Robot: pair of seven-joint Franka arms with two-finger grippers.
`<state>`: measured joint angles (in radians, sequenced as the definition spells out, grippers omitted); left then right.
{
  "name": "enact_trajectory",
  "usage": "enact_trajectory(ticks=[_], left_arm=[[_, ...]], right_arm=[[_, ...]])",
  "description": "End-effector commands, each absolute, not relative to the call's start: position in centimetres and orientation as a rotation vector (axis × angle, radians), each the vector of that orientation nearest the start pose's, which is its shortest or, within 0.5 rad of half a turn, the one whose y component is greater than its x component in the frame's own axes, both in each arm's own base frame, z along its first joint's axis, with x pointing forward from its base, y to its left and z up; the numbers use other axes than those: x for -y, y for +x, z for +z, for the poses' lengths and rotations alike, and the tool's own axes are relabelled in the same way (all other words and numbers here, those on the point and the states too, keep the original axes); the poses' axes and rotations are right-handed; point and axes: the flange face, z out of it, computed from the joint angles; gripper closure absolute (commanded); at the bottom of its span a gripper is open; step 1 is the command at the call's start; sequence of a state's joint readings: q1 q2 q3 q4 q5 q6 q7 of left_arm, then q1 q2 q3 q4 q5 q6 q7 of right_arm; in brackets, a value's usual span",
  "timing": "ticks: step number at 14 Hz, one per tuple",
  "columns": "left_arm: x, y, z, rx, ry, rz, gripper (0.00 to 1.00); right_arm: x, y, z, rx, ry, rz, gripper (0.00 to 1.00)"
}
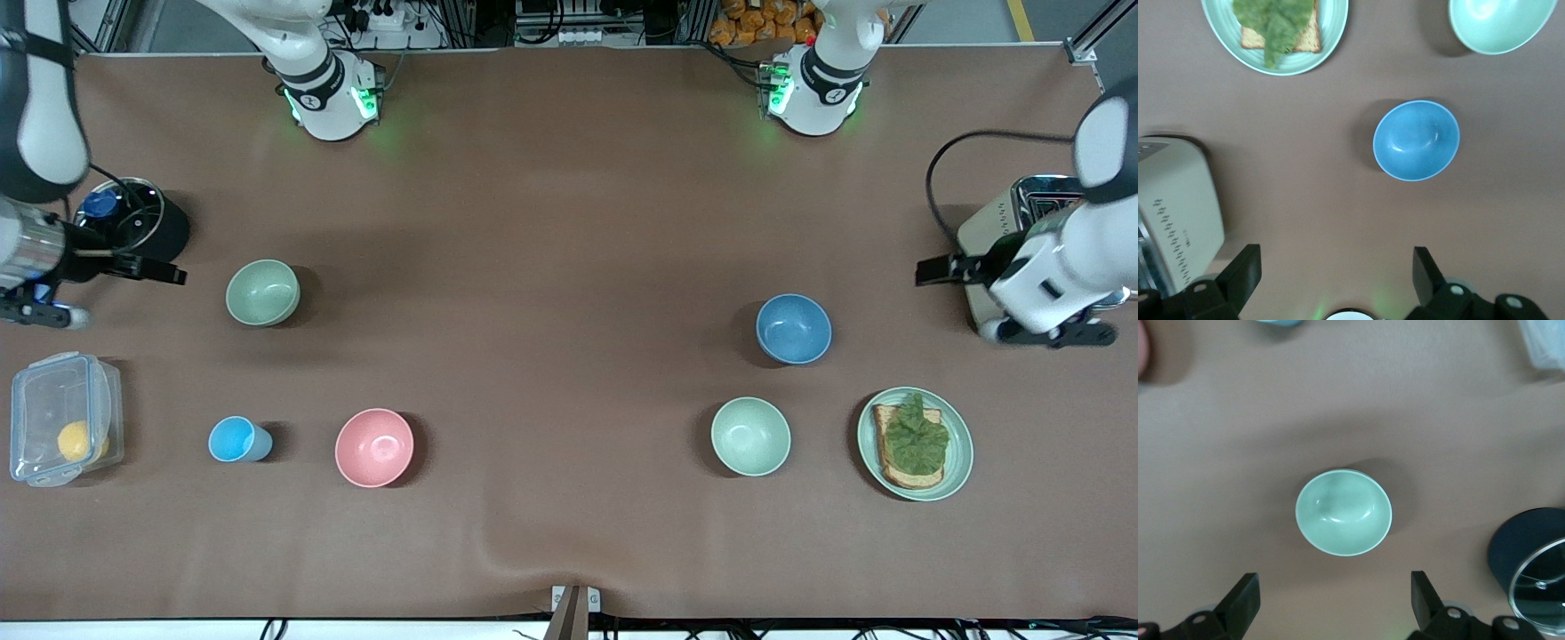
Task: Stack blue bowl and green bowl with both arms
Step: 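Reach the right gripper to the green bowl while the left gripper reaches blue, then grasp both bowls, green with the right gripper, blue with the left gripper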
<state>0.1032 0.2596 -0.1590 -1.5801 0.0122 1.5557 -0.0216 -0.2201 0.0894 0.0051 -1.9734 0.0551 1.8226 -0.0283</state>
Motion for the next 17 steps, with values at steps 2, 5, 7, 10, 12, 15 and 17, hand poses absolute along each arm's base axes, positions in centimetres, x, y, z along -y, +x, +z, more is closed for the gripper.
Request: enact_trajectory(ticks=[2, 5, 7, 10, 12, 15, 17], left_arm=[[2.4, 62.5, 40.5, -0.065, -3.133, 0.509, 0.00], [3.8, 62.7, 36.2, -0.030, -3.107, 0.595, 0.00], [6.3, 62.5, 33.1, -0.019, -3.096, 0.587, 0.00], [7.5, 62.1, 28.2, 0.031, -3.091, 0.594, 0.00], [7.5, 62.1, 26.0, 0.035, -3.088, 0.624, 0.00], [7.2, 61.9, 23.8, 0.022, -3.061, 0.659, 0.00], [7.3, 61.7, 21.8, 0.012, -3.053, 0.683, 0.00]], right_arm=[[11.3, 51.5, 37.2, -0.323, -3.002, 0.365, 0.00], [11.0, 49.9, 33.3, -0.335, -3.015, 0.328, 0.00], [10.9, 49.2, 31.1, -0.320, -3.017, 0.330, 0.00], [14.0, 48.4, 27.7, -0.263, -2.999, 0.350, 0.00], [14.2, 48.4, 26.2, -0.296, -2.979, 0.349, 0.02], [14.0, 47.4, 24.1, -0.366, -2.945, 0.314, 0.09], [13.9, 46.4, 22.1, -0.377, -2.967, 0.264, 0.13]])
